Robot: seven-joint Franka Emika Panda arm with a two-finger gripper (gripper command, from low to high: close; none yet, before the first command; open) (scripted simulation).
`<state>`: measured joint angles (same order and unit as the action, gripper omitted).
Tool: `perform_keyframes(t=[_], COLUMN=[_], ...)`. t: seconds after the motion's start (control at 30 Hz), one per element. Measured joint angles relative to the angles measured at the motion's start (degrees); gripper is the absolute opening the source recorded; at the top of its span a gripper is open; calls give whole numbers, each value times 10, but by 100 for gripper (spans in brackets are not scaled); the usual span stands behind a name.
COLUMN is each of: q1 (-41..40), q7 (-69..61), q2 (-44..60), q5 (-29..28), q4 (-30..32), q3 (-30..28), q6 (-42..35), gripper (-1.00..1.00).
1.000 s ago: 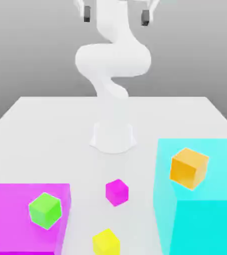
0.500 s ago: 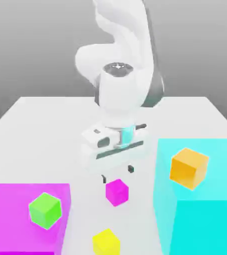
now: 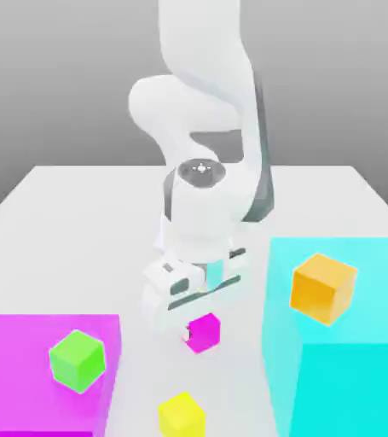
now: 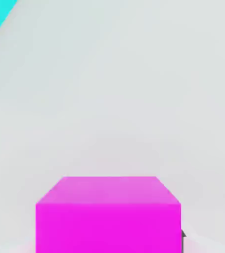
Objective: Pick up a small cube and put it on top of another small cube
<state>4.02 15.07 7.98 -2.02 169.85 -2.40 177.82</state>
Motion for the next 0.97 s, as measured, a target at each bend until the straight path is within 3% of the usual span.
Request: perform_keyframes(t=[0.23, 0.7, 0.83, 0.87, 0.97], q1=[5, -125, -129, -129, -129], q7=[8, 281, 288, 286, 285], q2=[-127, -109, -45, -31, -31], q5=[7, 17, 34, 38, 38], q4=[8, -272, -279, -277, -277], q3=[-14, -77, -77, -76, -76], q6=[-119, -381, -325, -309, -309], gripper=[-100, -100, -100, 100, 100])
